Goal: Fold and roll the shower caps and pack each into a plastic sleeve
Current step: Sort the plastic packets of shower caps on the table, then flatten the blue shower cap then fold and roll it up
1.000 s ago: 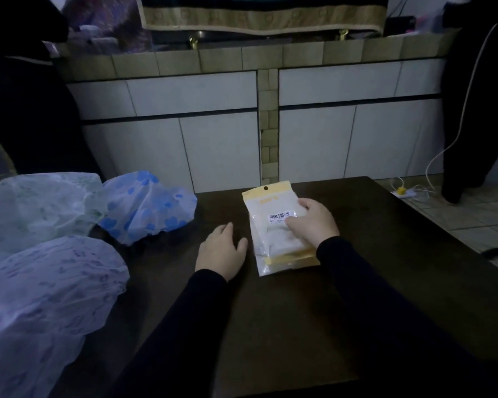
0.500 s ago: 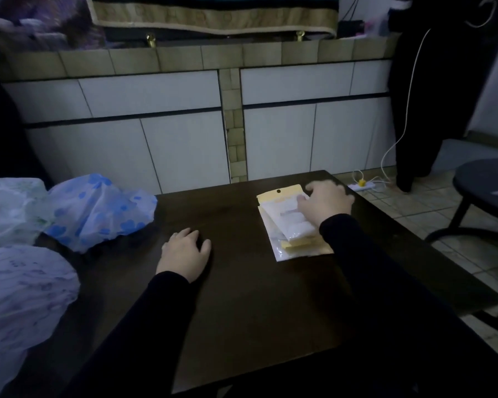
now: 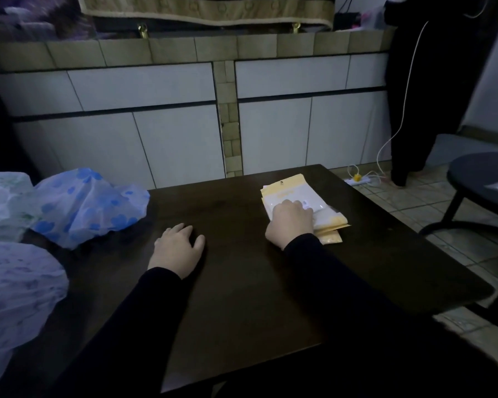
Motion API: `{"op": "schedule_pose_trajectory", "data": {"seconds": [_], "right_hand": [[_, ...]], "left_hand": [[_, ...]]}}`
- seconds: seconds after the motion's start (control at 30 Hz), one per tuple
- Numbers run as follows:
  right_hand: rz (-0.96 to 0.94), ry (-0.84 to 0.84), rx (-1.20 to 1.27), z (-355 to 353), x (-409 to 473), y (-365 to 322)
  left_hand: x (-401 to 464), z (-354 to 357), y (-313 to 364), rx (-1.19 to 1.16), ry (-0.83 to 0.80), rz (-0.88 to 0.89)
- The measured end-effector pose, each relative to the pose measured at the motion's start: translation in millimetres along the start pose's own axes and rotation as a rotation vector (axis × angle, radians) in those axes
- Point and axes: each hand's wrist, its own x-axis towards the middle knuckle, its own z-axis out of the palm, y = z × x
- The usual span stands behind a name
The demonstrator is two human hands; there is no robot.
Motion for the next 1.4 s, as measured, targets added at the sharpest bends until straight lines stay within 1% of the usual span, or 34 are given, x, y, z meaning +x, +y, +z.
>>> {"op": "schedule_pose_trajectory", "data": {"seconds": [0.1, 0.23, 0.3, 0.37, 0.43, 0.5, 0.57, 0.63, 0.7, 0.8, 0.9, 1.07, 1.13, 1.27, 1.4], "right_hand": [[0.037, 0.003, -0.016, -1, 6, 13], [0.011, 0.005, -0.129, -4, 5, 13], [-0.043, 0.065, -0.177, -7, 2, 4], [-0.124, 0.144, -0.158, -8, -4, -12], [-0.233, 0.237, -0.093, -9, -10, -34], [-0.362, 0.297, 0.007, -8, -13, -59], [-0.469, 0.283, 0.14, -4, -12, -83], [-0.536, 0.269, 0.222, 5, -5, -106], [-0.57, 0.257, 0.259, 17, 4, -127], [-0.618, 0.262, 0.279, 35, 16, -157], [-0.641, 0.251, 0.301, 45, 28, -183], [-0.715, 0.15, 0.337, 54, 43, -213], [-0.726, 0.156, 0.344, 56, 46, -217], [-0.758, 0.29, 0.409, 54, 46, -208], [-0.734, 0.472, 0.582, 44, 43, -182]], "left_hand": [[0, 0, 1, -0.007, -0.01, 0.002], [-1, 0, 2, -0.01, 0.001, -0.004], [-3, -1, 3, -0.031, -0.002, -0.009], [-7, -4, 4, -0.099, 0.027, 0.009], [-12, -11, 2, -0.166, 0.133, 0.047], [-17, -20, -3, -0.189, 0.303, 0.067], [-19, -30, -12, -0.177, 0.484, 0.058], [-19, -36, -26, -0.173, 0.646, 0.018], [-18, -40, -39, -0.152, 0.753, -0.058], [-17, -43, -55, -0.107, 0.766, -0.19], [-11, -43, -68, -0.149, 0.739, -0.314], [2, -43, -83, -0.172, 0.724, -0.337], [8, -41, -90, -0.164, 0.745, -0.335], [12, -41, -93, -0.159, 0.776, -0.292], [10, -44, -91, -0.168, 0.924, -0.107]]}}
